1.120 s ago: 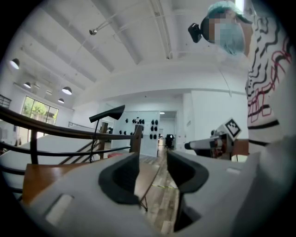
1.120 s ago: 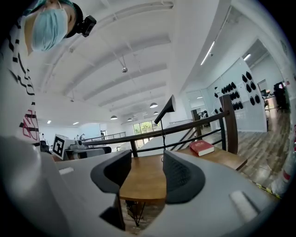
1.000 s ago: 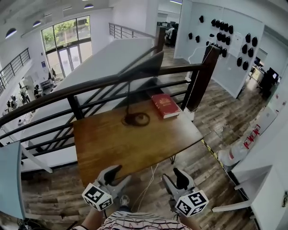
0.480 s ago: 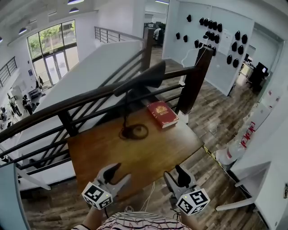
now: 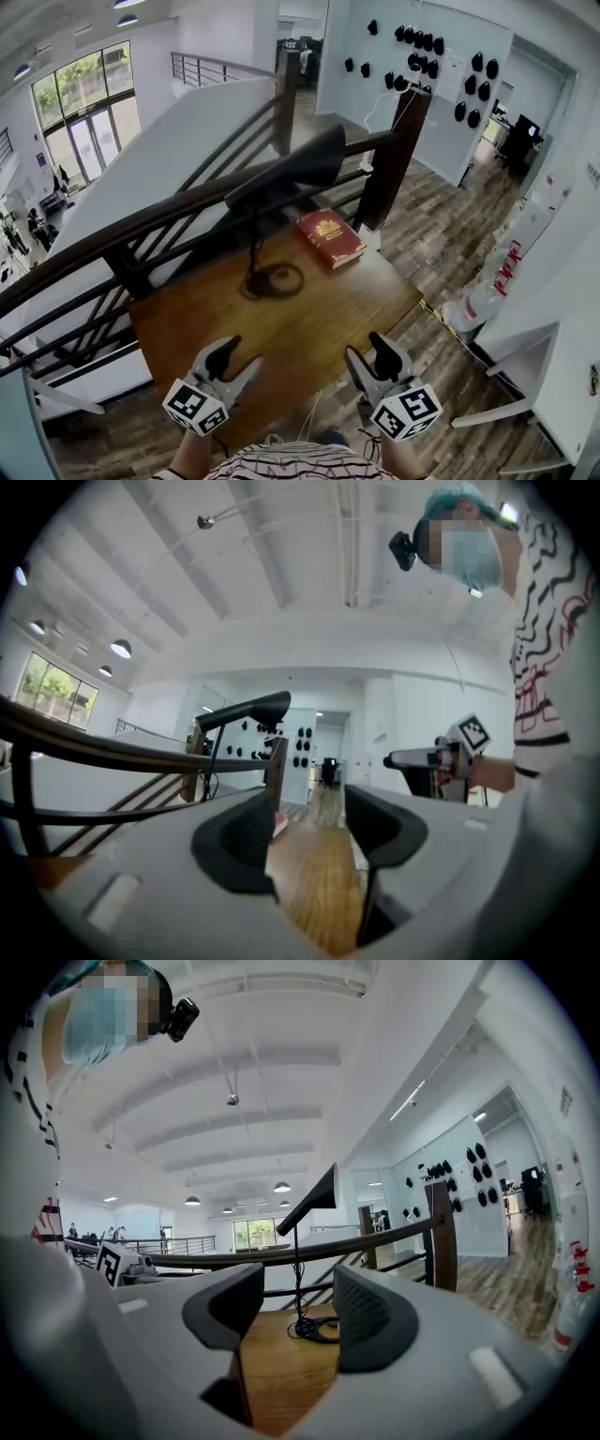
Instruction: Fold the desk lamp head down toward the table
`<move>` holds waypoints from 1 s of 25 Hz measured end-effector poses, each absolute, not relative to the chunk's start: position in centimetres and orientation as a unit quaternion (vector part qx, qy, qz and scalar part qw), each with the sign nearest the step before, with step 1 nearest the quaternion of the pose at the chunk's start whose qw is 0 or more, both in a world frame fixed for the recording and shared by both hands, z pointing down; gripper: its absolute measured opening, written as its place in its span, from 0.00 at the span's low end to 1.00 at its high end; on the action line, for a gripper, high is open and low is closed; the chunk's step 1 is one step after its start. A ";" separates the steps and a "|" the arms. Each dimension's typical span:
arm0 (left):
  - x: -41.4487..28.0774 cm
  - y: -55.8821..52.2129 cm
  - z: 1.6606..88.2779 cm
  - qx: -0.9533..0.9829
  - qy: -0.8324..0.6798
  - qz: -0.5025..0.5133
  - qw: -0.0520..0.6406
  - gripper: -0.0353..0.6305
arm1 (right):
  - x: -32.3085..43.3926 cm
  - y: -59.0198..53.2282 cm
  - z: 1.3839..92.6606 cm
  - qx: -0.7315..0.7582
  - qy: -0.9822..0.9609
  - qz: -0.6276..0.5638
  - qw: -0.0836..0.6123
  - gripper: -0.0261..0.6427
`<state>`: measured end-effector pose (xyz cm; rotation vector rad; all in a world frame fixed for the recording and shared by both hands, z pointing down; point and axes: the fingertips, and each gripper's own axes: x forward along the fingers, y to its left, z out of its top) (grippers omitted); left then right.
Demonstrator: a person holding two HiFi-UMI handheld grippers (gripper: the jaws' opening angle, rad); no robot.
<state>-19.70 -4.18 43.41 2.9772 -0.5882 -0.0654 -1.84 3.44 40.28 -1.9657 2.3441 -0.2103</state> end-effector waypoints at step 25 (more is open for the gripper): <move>-4.2 -16.0 41.9 0.912 -0.409 -0.010 -0.037 0.38 | 15.5 -15.6 30.9 -0.453 0.886 0.098 0.015 0.36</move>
